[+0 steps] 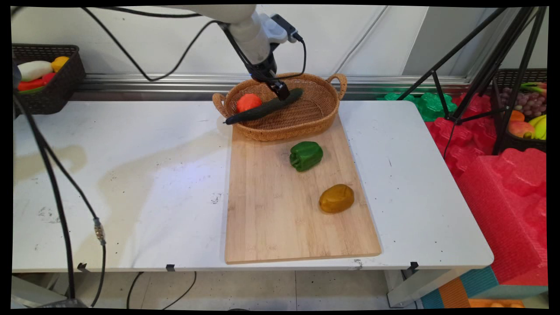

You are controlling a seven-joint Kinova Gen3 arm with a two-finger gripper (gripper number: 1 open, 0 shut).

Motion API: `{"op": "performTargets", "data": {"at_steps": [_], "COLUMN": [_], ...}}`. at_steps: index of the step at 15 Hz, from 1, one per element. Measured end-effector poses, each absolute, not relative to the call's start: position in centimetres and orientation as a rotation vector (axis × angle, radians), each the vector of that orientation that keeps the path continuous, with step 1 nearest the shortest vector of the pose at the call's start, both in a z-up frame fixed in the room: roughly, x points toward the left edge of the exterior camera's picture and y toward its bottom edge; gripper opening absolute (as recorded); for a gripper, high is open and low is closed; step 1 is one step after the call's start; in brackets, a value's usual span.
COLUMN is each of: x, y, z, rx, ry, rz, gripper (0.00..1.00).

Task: Pick up the cucumber from the vegetable basket

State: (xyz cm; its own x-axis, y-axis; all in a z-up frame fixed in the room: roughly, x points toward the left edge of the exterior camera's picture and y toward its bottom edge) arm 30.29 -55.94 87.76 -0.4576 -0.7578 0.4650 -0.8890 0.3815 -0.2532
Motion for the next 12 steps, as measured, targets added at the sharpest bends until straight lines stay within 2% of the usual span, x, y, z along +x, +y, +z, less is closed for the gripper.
{"op": "performTargets", "data": {"at_steps": [9, 10, 12], "x": [29.7, 29.6, 29.5], "y": [-59.8, -59.9, -60.1], "z": [83.3, 83.1, 82.9], "rx": [1.508, 1.512, 1.517], "ry": [-2.377, -2.375, -2.372], "rz": [0.615, 0.613, 0.611], "gripper": [1.0, 0.0, 0.0]}}
